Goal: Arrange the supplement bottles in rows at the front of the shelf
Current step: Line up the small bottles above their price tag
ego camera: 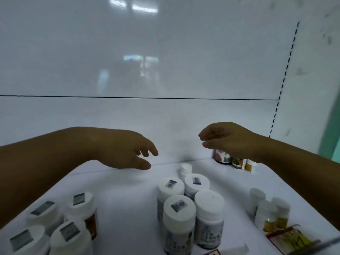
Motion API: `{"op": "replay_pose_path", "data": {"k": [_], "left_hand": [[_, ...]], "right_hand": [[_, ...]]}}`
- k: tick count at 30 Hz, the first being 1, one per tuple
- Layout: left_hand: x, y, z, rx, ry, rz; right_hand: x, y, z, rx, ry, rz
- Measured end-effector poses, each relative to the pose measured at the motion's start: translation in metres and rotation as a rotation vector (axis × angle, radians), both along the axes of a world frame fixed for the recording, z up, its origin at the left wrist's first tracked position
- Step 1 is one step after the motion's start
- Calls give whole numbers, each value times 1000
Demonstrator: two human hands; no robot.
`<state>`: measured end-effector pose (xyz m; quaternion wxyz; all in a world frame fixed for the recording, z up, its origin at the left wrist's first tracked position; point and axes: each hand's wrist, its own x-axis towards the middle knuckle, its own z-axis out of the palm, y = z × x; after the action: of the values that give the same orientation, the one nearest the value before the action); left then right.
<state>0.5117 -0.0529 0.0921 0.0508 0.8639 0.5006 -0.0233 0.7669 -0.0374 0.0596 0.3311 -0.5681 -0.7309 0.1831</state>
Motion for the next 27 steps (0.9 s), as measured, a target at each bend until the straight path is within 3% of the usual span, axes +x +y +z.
{"op": "replay_pose_path", "data": {"k": [7, 12, 27], "left_hand": [[29, 42, -17, -6, 43, -145], [68, 67, -30, 13, 59, -150], [145, 114, -59, -189, 233, 202]], "right_hand": [[67, -6, -13, -22, 171, -167], [92, 6, -26, -24, 157, -90], [213, 45, -60, 69, -37, -58]]}}
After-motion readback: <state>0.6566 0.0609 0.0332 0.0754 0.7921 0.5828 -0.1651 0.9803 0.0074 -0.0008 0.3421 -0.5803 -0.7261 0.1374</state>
